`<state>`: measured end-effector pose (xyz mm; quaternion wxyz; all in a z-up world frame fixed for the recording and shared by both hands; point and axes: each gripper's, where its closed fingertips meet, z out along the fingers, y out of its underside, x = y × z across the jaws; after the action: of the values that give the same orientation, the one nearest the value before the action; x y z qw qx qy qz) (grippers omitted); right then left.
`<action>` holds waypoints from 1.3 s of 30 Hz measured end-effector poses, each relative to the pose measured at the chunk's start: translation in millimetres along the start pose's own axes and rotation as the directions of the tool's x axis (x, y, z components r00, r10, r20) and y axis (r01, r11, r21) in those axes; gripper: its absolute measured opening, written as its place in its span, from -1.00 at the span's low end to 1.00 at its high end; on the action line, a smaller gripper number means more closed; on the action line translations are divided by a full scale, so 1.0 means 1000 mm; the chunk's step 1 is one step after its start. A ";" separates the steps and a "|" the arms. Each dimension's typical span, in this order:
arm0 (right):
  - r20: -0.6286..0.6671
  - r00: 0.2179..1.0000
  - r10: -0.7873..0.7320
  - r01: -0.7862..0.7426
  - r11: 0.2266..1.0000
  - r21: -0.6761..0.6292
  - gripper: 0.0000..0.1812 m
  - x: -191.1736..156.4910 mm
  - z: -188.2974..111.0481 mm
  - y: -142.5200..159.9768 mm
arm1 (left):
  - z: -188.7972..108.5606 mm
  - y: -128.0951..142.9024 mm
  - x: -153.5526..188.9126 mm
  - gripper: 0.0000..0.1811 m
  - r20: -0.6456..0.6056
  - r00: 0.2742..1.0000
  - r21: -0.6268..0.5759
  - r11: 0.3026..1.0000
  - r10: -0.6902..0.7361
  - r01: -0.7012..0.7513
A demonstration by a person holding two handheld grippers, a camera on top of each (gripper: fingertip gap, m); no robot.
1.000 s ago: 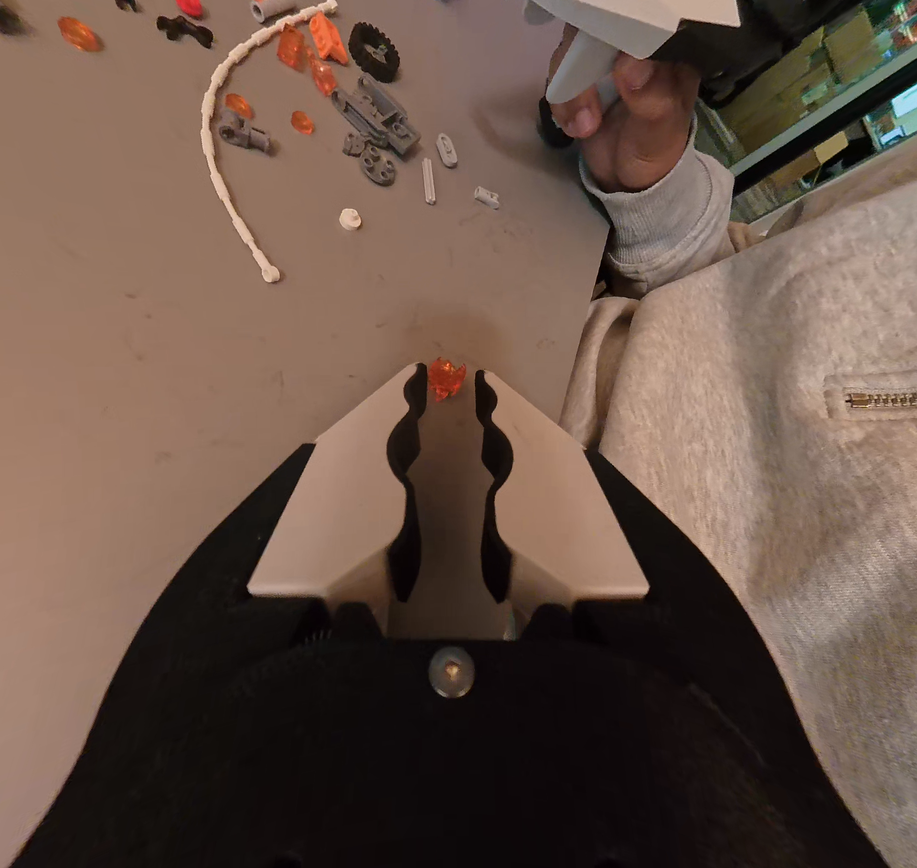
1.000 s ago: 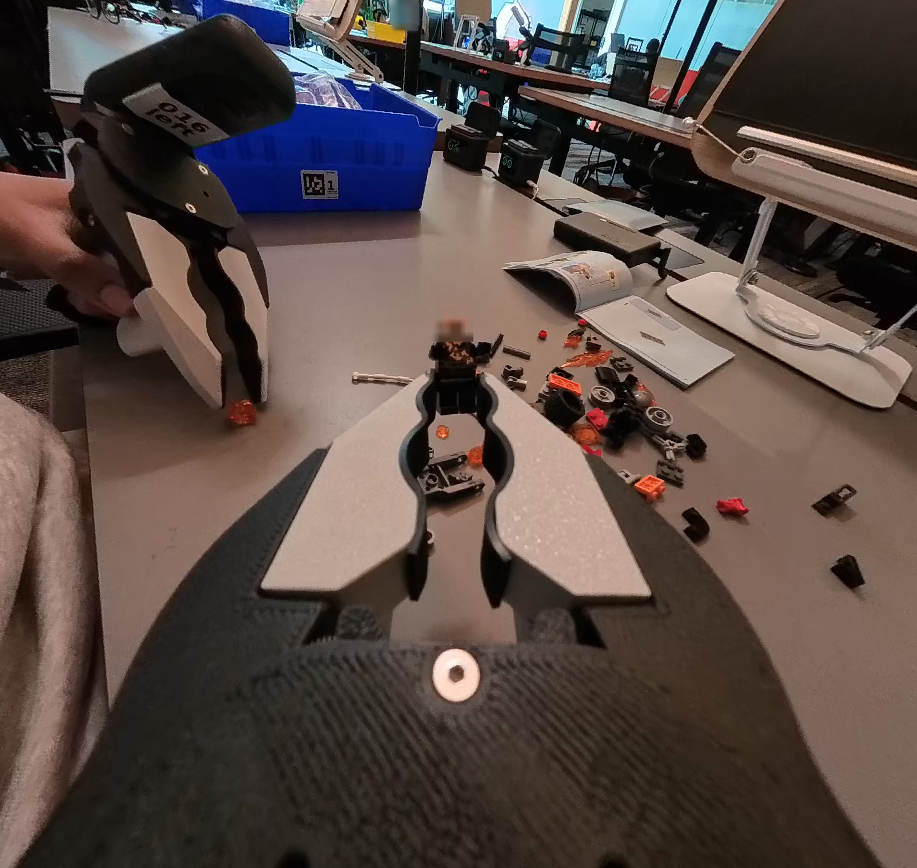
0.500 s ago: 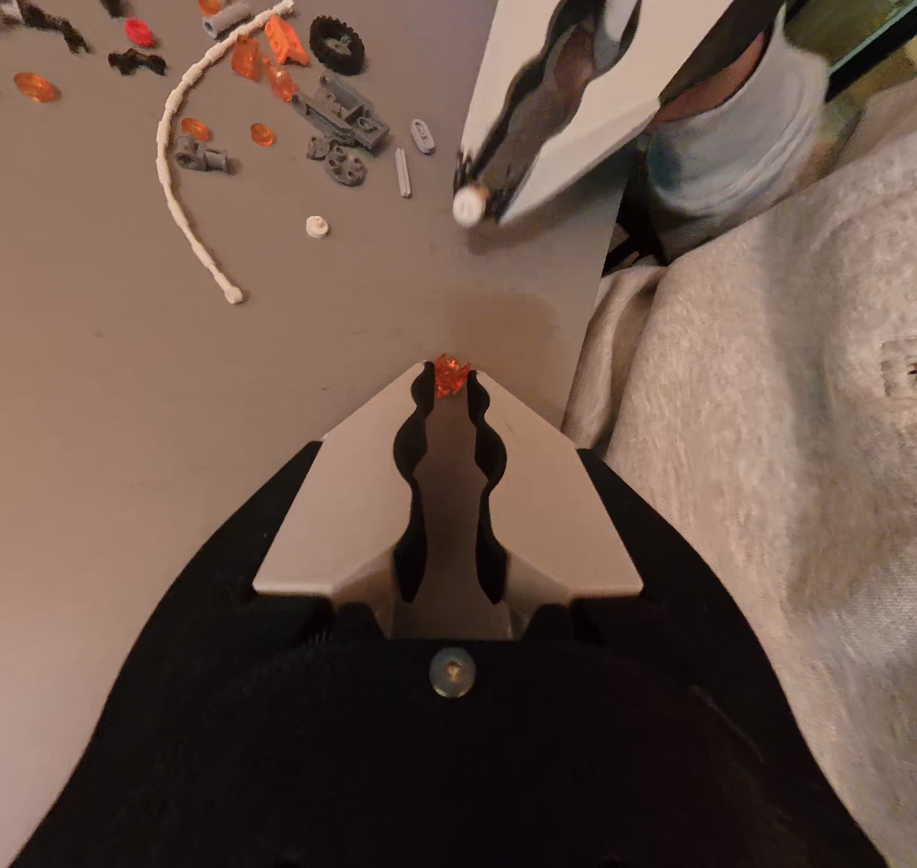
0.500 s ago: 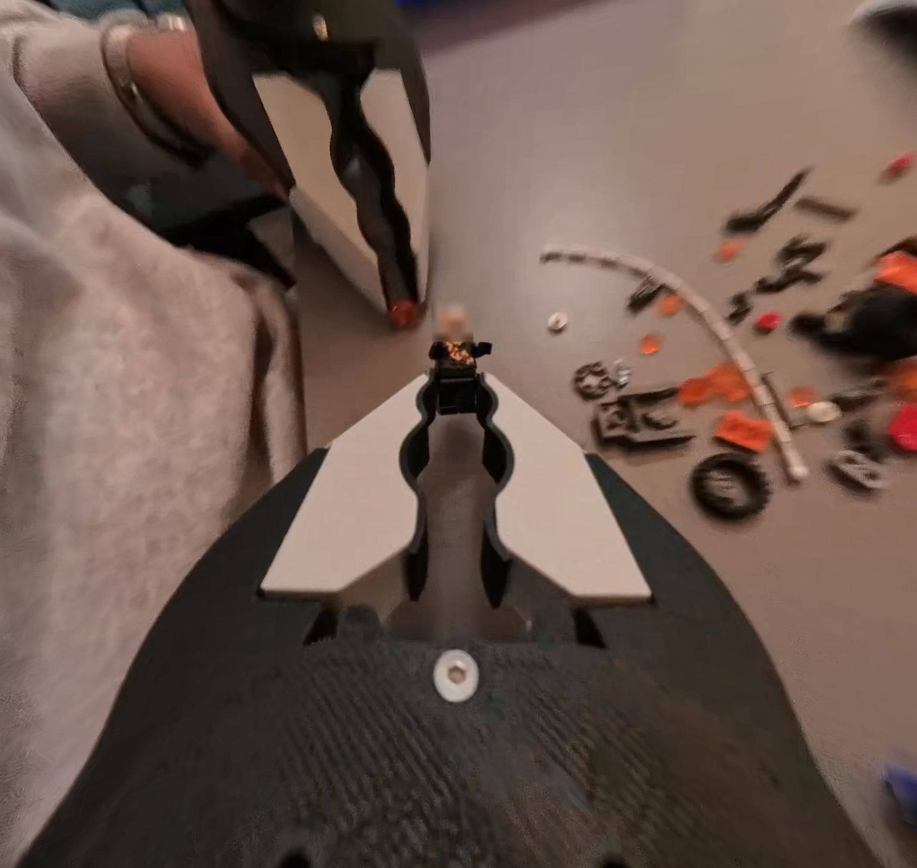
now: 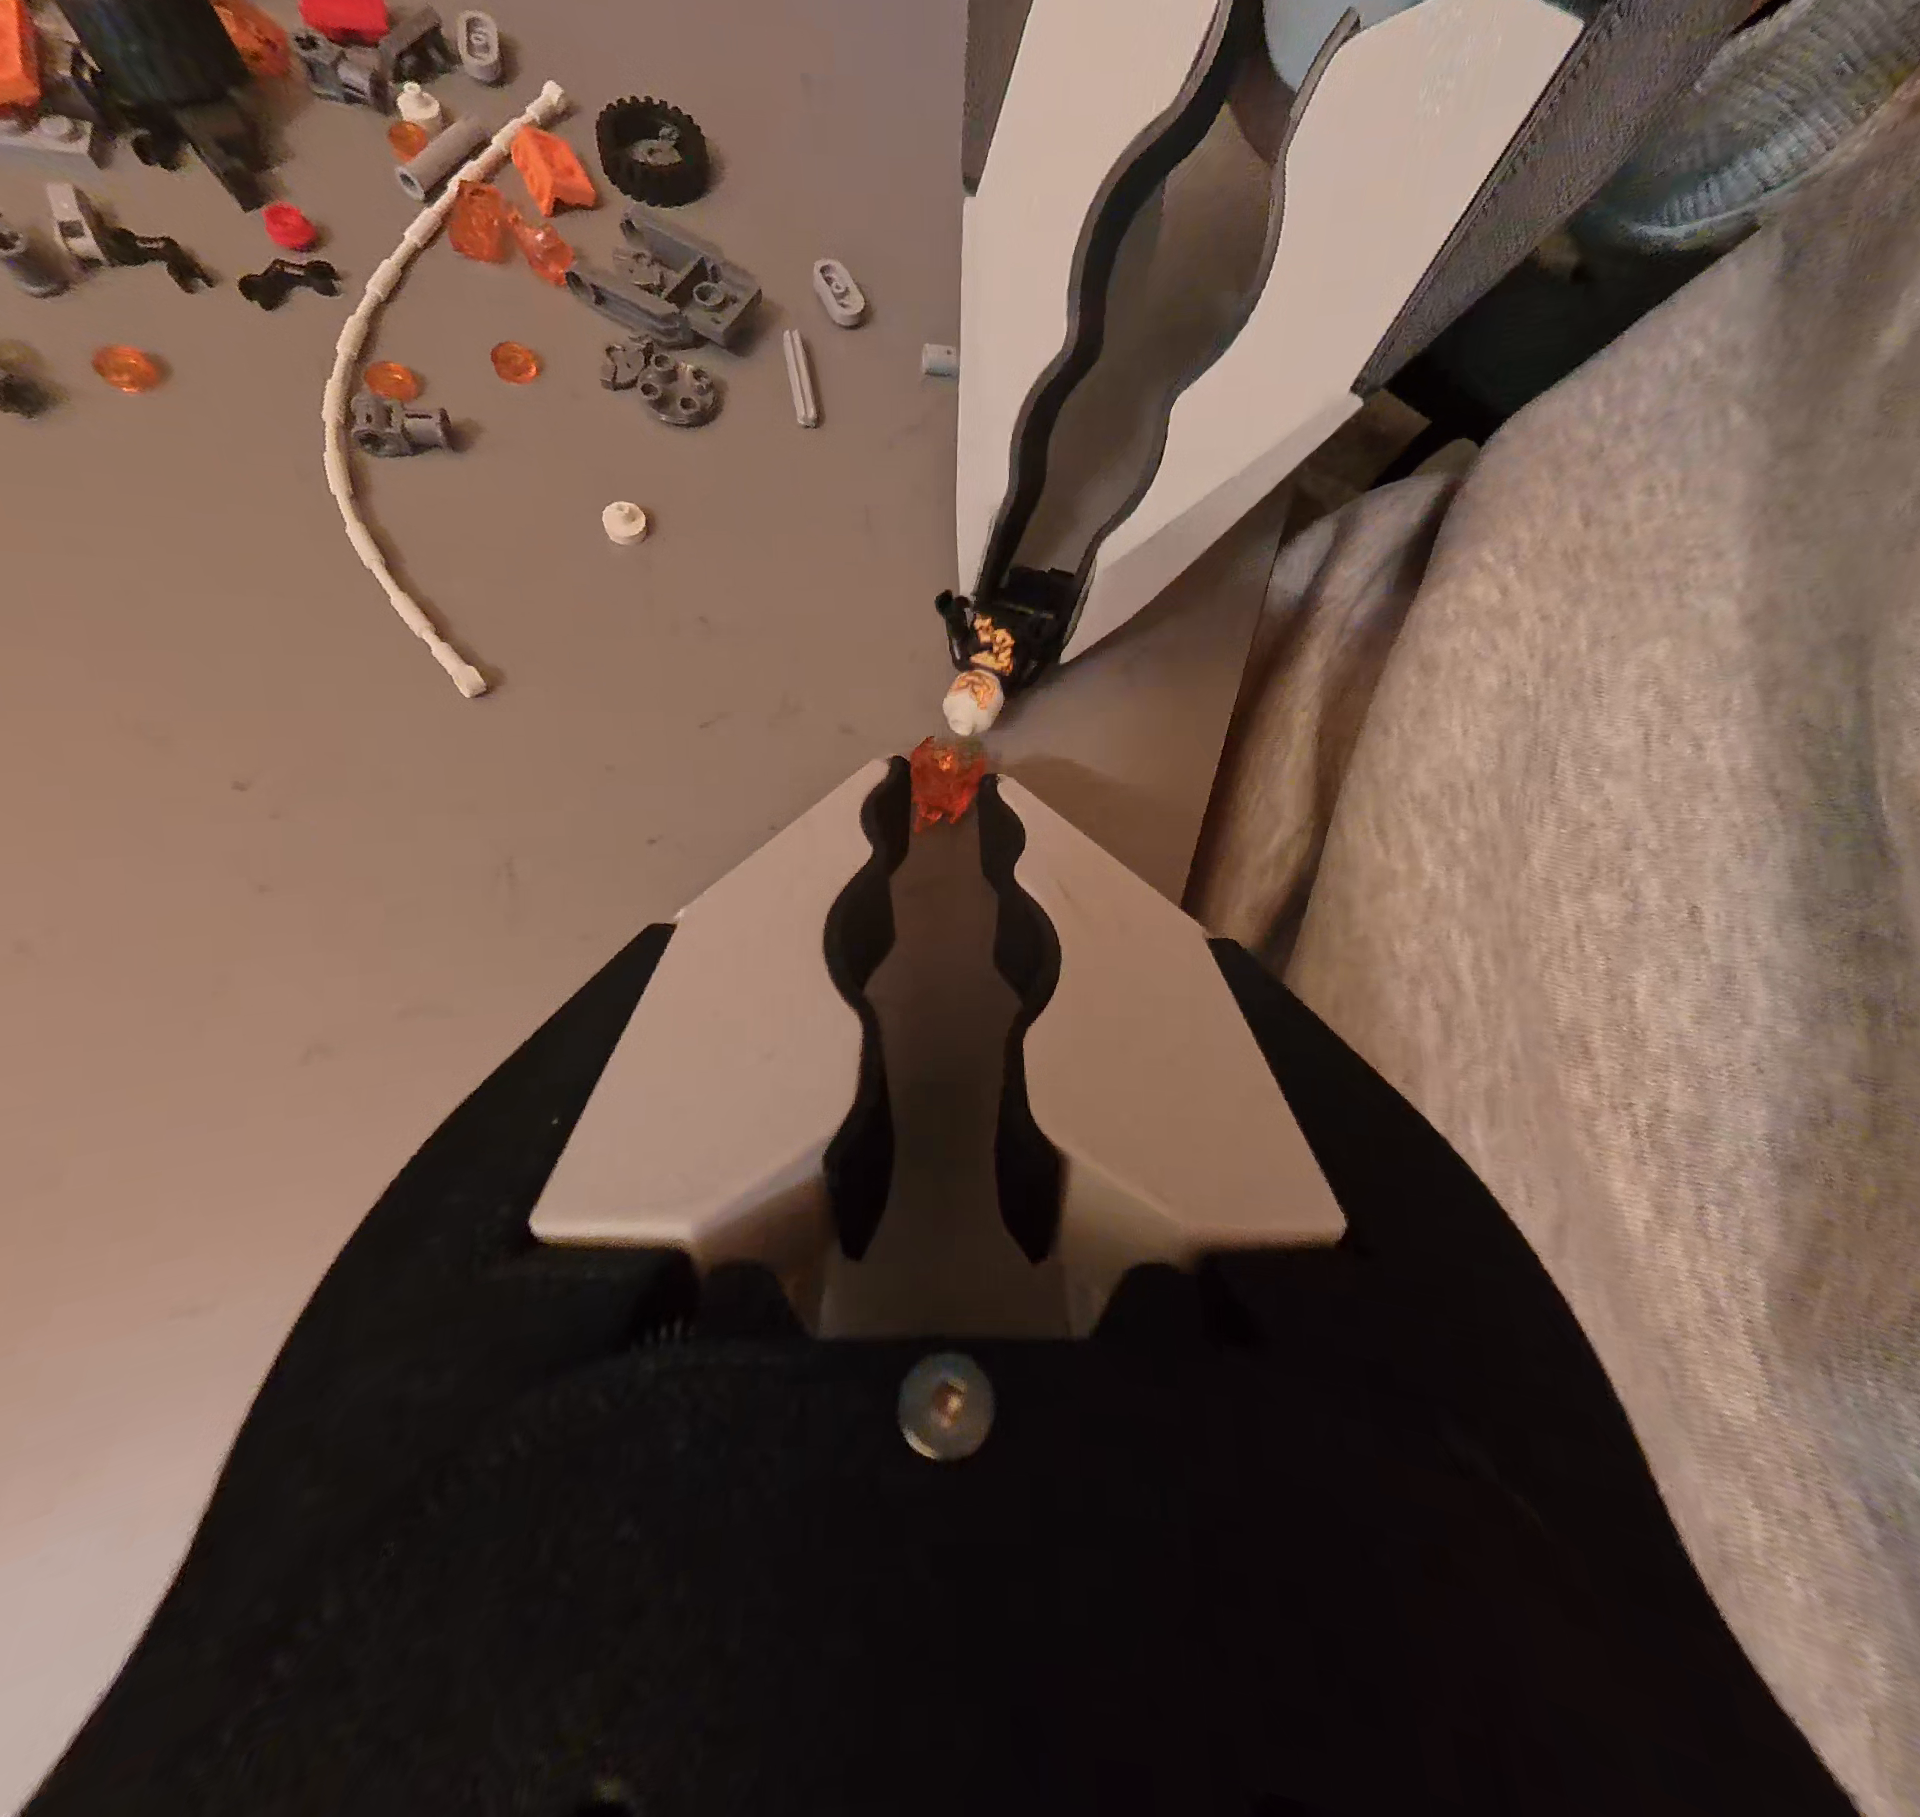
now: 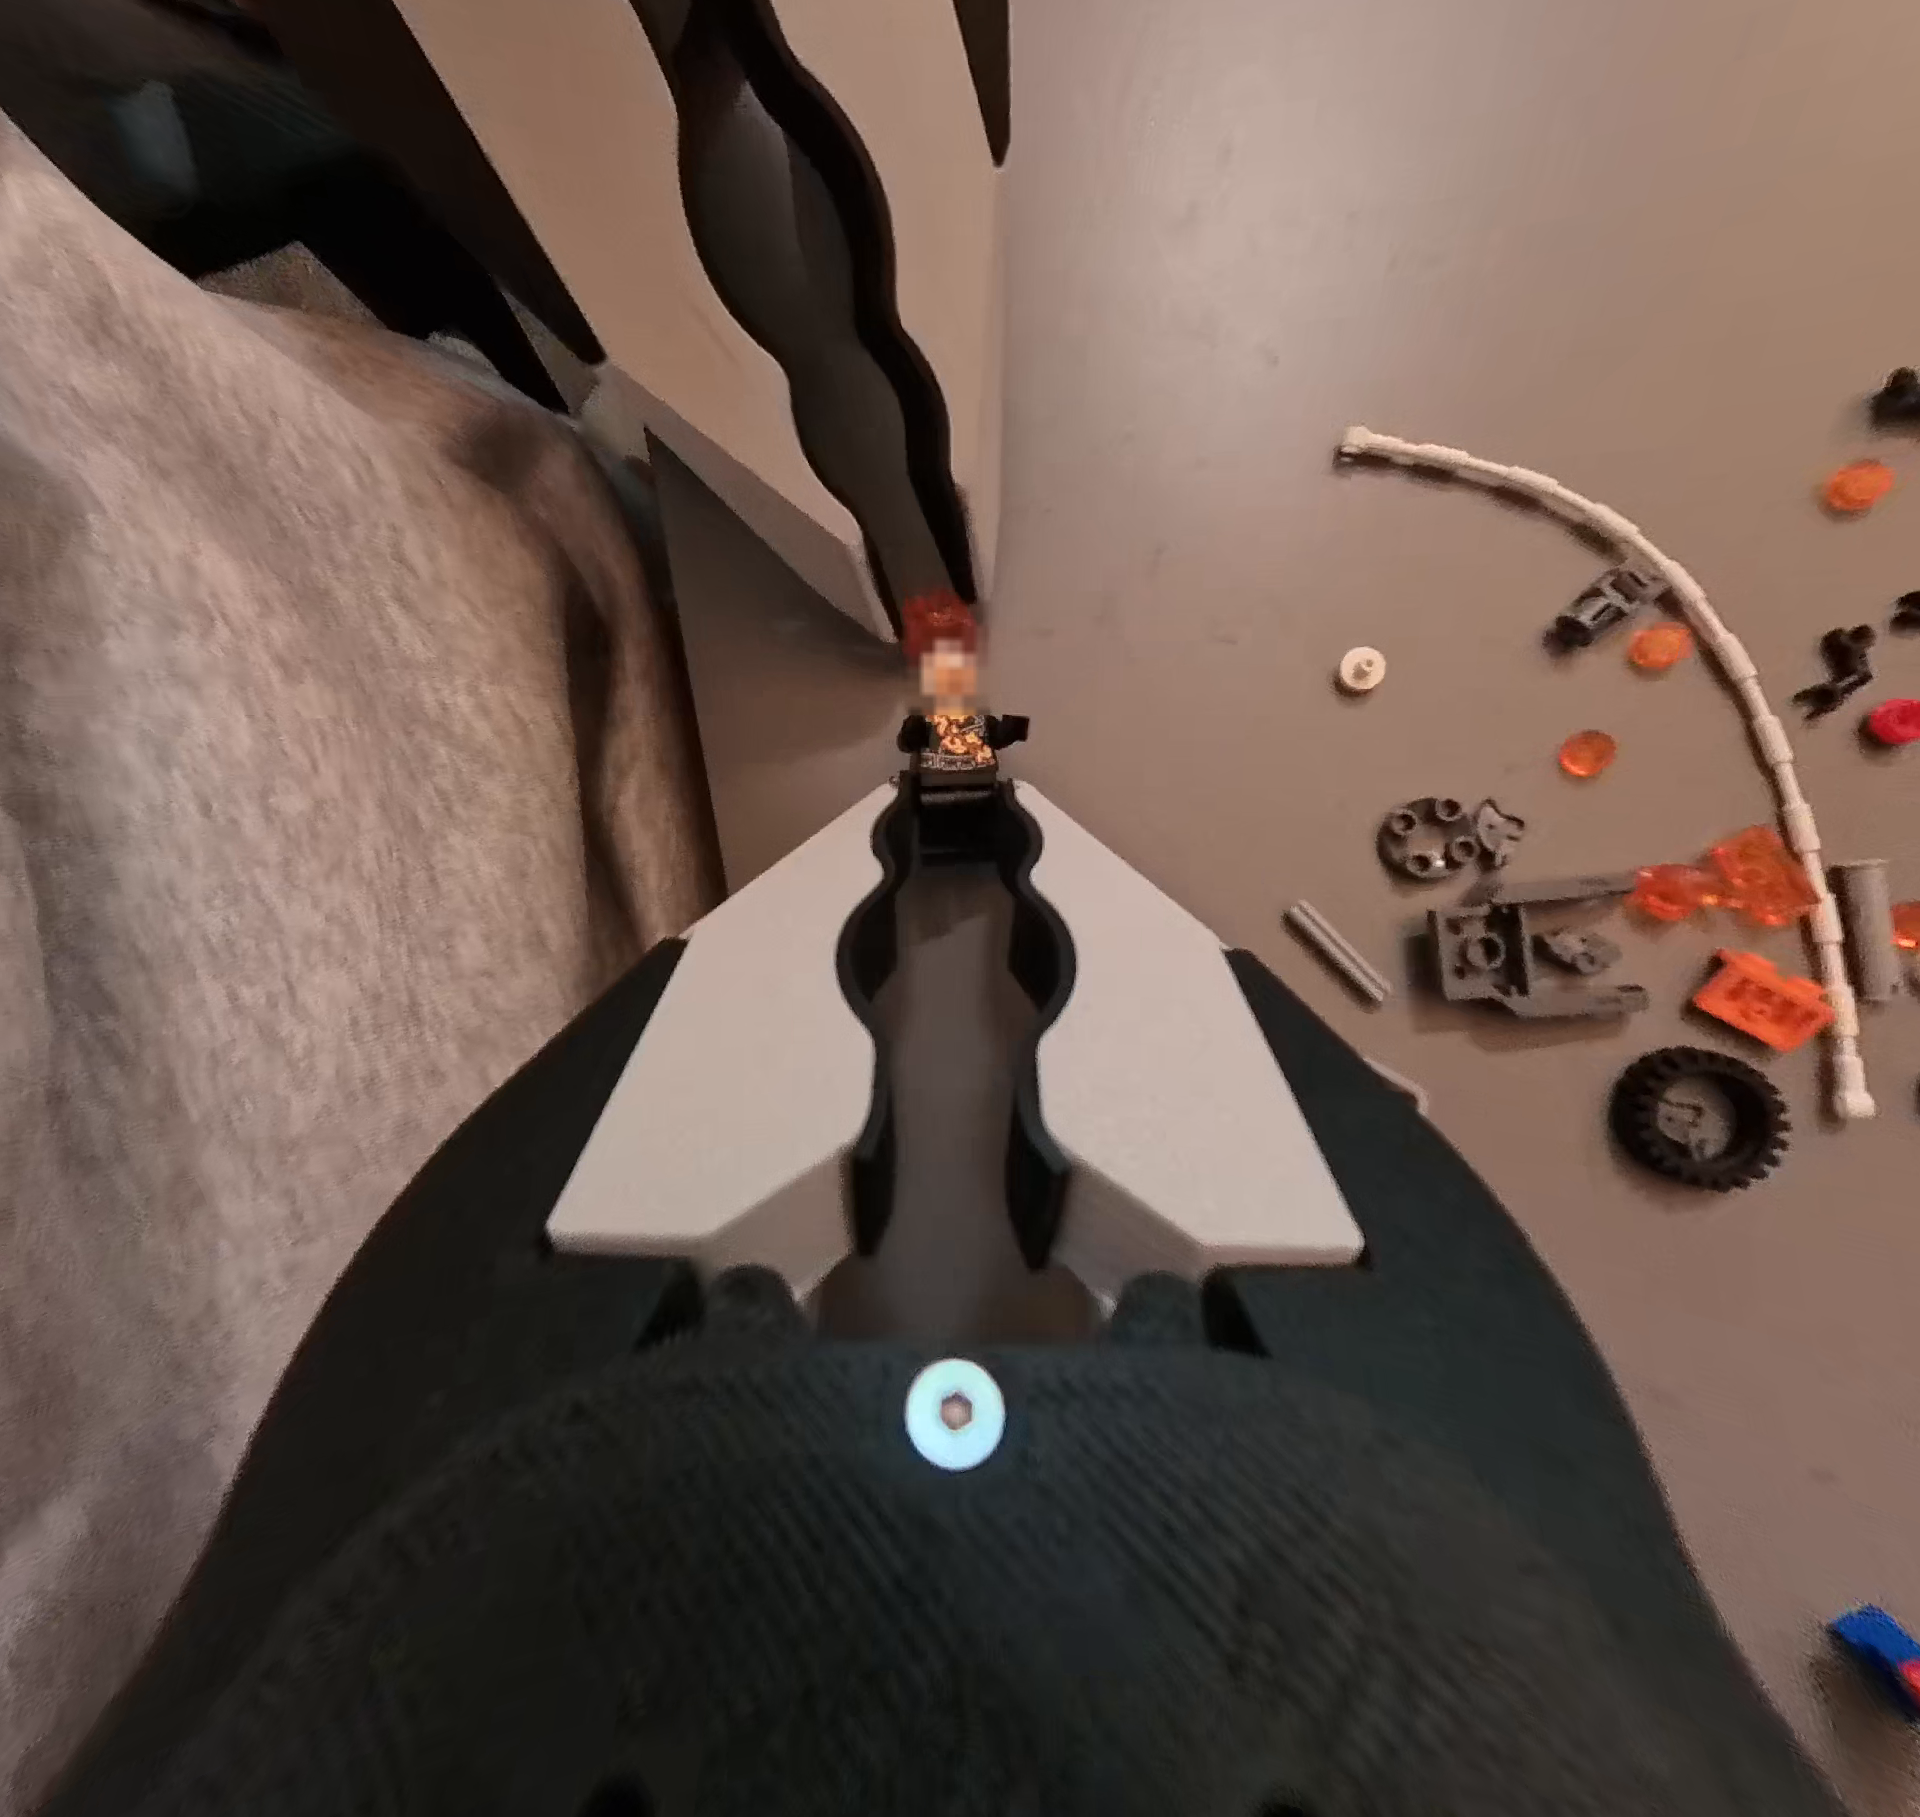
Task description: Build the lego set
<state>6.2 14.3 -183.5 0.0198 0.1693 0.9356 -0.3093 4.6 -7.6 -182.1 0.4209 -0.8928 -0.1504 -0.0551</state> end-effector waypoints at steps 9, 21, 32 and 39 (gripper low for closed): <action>-0.051 0.994 -0.096 0.091 0.992 -0.082 -0.85 0.001 0.006 0.003 | -0.001 0.001 0.000 -0.87 -0.038 0.998 0.002 0.999 -0.049 0.050; -0.053 0.991 -0.123 0.123 0.992 -0.011 -0.85 -0.002 0.006 0.002 | -0.002 0.005 0.003 -0.87 -0.104 0.987 -0.007 0.993 -0.119 0.119; -0.037 0.992 -0.123 0.122 0.992 -0.012 -0.85 -0.004 0.005 0.002 | -0.003 0.008 0.005 -0.87 -0.124 0.984 -0.020 0.991 -0.131 0.130; -0.052 0.990 -0.135 0.133 0.991 -0.030 -0.85 -0.003 0.004 0.003 | -0.003 0.009 0.006 -0.87 -0.124 0.983 -0.023 0.991 -0.132 0.130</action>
<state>10.1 13.1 -187.6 -0.0239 0.1139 0.9490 -0.2930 12.9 -14.2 -185.9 0.4183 -0.8789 -0.1817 -0.1399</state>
